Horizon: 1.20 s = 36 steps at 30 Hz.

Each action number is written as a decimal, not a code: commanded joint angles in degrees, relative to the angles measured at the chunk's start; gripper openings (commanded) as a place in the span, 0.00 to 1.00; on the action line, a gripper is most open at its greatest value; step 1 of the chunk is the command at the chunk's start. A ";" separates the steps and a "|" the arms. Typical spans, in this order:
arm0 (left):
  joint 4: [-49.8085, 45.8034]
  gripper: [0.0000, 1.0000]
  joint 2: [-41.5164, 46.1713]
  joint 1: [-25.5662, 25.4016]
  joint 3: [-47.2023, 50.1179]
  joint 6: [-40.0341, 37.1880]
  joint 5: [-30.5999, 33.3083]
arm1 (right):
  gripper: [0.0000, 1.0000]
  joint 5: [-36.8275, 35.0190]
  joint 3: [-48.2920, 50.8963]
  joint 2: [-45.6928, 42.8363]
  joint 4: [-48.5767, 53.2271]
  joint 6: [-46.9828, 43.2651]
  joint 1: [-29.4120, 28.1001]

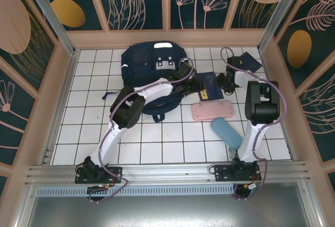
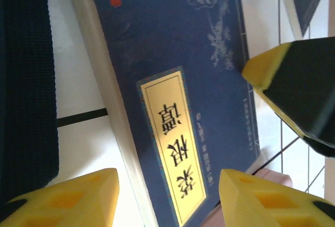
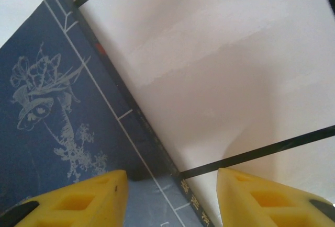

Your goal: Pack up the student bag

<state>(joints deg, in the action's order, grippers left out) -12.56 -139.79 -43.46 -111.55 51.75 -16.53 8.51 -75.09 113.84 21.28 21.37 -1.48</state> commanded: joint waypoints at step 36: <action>-1.95 0.23 -0.86 0.07 -6.96 -1.37 -3.34 | 0.40 7.86 7.50 -1.96 -1.70 -0.01 0.13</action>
<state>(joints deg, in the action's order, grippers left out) -14.79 -144.57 -43.09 -118.30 52.34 -20.53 13.15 -69.58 111.90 15.14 20.91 -0.36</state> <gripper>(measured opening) 0.235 0.400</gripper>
